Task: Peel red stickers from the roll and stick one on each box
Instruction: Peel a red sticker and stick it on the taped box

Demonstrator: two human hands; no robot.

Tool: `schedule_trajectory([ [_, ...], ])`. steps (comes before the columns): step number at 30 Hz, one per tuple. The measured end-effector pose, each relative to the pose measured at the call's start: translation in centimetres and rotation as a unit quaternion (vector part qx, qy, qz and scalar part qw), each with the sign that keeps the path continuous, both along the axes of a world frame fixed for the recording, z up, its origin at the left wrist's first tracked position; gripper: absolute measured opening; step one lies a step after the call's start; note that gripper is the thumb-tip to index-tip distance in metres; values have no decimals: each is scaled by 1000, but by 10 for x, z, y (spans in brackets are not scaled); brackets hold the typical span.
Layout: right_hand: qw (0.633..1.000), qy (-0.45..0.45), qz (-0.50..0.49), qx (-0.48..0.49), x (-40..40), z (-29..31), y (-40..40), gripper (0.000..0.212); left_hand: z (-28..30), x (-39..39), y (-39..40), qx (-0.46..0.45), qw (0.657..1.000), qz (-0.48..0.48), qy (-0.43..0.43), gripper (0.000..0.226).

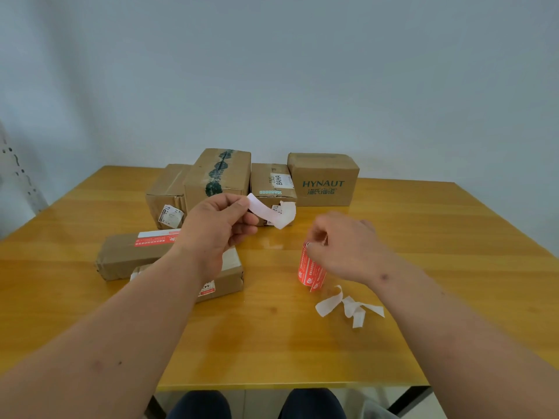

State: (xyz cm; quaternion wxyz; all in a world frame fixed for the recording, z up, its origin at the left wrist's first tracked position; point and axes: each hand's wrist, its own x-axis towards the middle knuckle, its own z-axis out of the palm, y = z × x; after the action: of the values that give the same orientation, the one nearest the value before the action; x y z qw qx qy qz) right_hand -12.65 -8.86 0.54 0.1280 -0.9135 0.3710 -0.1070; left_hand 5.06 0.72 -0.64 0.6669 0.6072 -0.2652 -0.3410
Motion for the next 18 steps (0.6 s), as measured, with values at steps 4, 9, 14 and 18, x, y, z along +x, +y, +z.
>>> schedule_trajectory([
  [4, 982, -153, -41, 100, 13, -1, 7, 44, -1, -4, 0, 6, 999, -23, -32, 13],
  [9, 999, -34, -30, 17, 23, -12, 2, 16, -4, -3, 3, 5, 998, -42, -37, 13],
  [14, 999, -28, -19, 29, 16, -19, -1, 9, -4, 11, 5, -16, 1000, -17, 21, 12],
  [18, 999, -23, 25, -28, 16, -23, 1, 8, -6, 9, 4, -12, 999, -49, 2, 13],
])
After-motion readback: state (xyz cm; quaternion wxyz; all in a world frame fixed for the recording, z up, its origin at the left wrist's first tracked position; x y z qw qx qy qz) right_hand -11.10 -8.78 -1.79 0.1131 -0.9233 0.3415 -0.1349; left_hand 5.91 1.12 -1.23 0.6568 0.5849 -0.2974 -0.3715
